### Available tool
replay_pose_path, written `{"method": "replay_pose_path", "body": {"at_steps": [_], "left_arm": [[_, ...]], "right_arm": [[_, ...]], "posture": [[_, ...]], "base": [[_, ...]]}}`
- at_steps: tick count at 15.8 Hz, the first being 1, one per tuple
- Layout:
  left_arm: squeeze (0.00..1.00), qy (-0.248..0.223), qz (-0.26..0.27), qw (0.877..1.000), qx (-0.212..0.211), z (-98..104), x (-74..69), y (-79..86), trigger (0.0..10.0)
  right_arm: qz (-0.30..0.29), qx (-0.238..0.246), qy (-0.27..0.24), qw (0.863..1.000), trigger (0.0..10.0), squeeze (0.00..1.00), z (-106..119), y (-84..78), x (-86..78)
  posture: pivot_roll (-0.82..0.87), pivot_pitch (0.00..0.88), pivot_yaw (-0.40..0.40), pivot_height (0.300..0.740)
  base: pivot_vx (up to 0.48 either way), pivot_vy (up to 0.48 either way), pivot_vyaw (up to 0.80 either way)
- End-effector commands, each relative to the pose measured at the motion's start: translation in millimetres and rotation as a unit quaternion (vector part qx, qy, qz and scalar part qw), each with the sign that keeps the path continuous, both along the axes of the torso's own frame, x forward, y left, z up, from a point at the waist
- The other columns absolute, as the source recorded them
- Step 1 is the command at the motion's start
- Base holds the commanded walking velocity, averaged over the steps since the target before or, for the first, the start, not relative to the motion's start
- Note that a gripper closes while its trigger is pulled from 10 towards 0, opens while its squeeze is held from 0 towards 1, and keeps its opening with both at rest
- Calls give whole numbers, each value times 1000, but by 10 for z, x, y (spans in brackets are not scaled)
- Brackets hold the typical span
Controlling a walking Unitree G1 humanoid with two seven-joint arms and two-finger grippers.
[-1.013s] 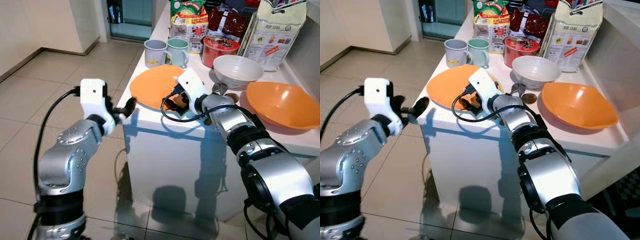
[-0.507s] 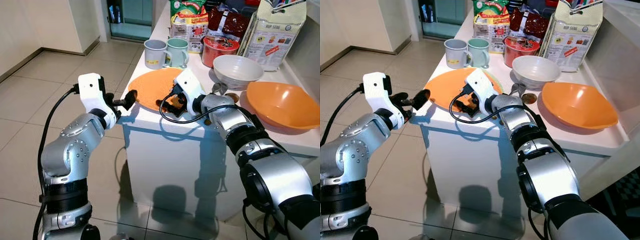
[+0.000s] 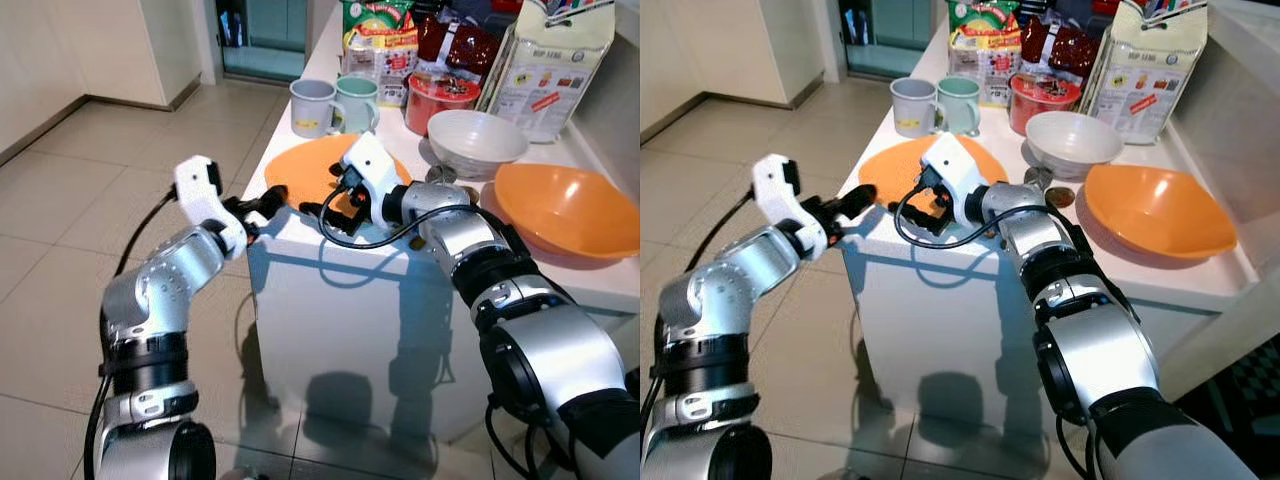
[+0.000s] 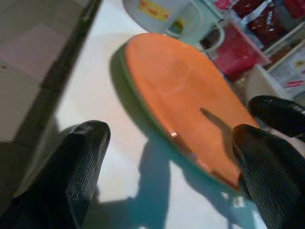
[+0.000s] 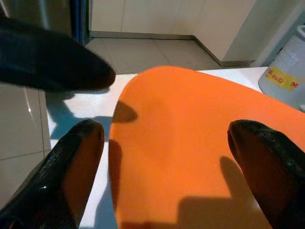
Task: Setting the table
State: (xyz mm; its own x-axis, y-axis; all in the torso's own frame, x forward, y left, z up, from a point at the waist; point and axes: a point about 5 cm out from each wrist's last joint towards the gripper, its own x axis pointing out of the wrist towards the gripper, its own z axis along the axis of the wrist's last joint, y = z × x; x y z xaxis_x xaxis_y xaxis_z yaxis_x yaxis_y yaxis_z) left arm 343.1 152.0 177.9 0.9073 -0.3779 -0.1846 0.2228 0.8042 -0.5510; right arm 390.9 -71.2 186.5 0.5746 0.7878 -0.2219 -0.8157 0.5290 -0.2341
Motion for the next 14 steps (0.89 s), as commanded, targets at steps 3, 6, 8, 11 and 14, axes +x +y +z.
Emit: {"method": "replay_pose_path", "body": {"at_steps": [3, 6, 8, 11, 14], "left_arm": [[0, -13, -16, 999, -24, 94, 80, -48, 10000], [0, -1, -11, 1000, -14, 58, 143, -27, 10000], [0, 7, -12, 1000, -15, 24, 169, -33, 10000], [0, 14, -8, 1000, -6, -9, 208, -28, 10000], [0, 15, -6, 1000, -6, -3, 238, -13, 10000]], "right_arm": [[-1, 16, -21, 1000, 10000, 0, 144, -51, 34], [-102, 60, -58, 991, 10000, 0, 313, -181, 148], [-198, -1, -85, 976, 10000, 0, 269, -309, 218], [-226, -94, -96, 965, 10000, 0, 118, -310, 220], [-203, -157, -97, 962, 10000, 0, 10, -250, 194]], "posture": [[47, 0, -11, 740], [47, 0, -11, 740], [39, 0, 4, 740], [29, 0, 25, 740], [24, 0, 30, 740]], "base": [[0, 0, 0], [0, 0, 0], [0, 0, 0], [0, 0, 0], [0, 0, 0]]}}
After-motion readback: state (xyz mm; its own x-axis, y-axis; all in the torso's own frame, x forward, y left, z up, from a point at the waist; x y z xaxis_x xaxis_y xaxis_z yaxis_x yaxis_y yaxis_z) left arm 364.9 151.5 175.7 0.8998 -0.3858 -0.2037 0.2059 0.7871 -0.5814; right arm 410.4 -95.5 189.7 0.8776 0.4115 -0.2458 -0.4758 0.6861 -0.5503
